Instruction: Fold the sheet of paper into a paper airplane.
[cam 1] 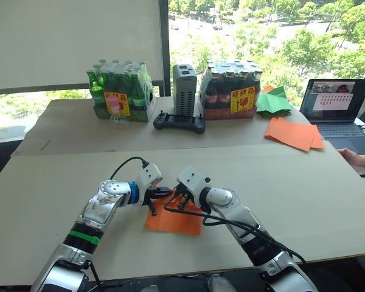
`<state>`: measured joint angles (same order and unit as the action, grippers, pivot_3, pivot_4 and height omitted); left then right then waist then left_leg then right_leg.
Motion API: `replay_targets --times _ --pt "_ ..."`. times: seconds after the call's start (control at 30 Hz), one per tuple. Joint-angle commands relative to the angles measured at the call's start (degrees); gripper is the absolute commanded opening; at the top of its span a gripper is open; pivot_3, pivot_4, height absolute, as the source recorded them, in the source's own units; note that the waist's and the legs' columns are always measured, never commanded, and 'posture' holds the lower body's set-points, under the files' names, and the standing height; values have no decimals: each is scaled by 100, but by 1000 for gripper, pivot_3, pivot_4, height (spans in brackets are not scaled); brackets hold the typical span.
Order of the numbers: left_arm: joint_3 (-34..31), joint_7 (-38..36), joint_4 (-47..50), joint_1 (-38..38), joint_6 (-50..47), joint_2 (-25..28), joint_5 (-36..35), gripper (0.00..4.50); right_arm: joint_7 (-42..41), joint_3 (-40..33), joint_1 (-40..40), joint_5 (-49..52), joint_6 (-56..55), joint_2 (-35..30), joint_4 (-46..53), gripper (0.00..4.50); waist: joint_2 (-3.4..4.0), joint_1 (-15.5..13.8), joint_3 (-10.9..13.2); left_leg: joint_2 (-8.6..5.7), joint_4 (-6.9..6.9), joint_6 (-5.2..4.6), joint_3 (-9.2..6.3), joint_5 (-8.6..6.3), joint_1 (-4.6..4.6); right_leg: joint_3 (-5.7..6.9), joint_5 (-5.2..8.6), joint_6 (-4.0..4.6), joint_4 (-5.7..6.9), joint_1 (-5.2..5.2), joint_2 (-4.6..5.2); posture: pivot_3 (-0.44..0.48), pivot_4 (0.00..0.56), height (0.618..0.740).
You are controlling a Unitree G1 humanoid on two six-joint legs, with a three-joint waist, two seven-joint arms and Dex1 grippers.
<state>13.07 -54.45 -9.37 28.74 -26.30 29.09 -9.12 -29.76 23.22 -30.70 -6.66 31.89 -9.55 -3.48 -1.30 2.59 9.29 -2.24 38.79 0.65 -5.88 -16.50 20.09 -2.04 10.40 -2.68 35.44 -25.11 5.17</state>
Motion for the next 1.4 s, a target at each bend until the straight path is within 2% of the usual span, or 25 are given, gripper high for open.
replay_targets --times 0.03,0.47,0.7,0.83,1.07,1.23,1.3,1.4 --pt "74 -41 26 -281 -207 166 92 6 -4 44 66 -34 98 4 4 0 0 2 0 0 0 0 0 0 -1 0 0 0 1 1 0 0 150 723" --pt "-501 51 886 -1275 -601 696 -146 6 -36 85 57 -22 73 8 -30 0 1 19 -1 4 -5 -1 10 0 -32 -7 3 1 22 8 -1 0 150 723" --pt "-710 121 1232 -1560 -734 884 -285 6 -56 111 56 -18 50 13 -44 0 1 15 -1 6 -5 0 12 0 -40 -8 5 2 27 12 -3 0 150 723" --pt "-929 232 1419 -1524 -825 864 -486 6 -68 108 46 -17 24 4 -66 0 1 17 -1 6 -6 0 12 0 -40 -9 5 2 28 11 -4 0 150 723" --pt "-1500 224 2082 -940 -1318 793 -1307 6 -103 76 41 -9 73 -66 28 0 -3 5 1 6 -4 0 9 0 -28 -7 5 3 28 4 -4 0 150 723" --pt "-1272 108 2026 -759 -1241 654 -1421 6 -125 54 57 -16 103 -130 85 0 -2 4 1 5 -5 0 11 0 -27 -8 5 2 25 4 -2 0 150 723" --pt "-841 151 1632 -714 -890 526 -1027 6 -130 44 56 -20 140 -147 130 0 -2 0 1 4 -5 0 11 0 -25 -8 5 2 23 4 -2 0 150 723" --pt "-568 177 1175 -589 -594 298 -814 6 -133 34 59 -16 226 -168 241 0 -3 -10 2 1 -4 0 11 0 -24 -7 5 3 22 5 -1 0 150 723"
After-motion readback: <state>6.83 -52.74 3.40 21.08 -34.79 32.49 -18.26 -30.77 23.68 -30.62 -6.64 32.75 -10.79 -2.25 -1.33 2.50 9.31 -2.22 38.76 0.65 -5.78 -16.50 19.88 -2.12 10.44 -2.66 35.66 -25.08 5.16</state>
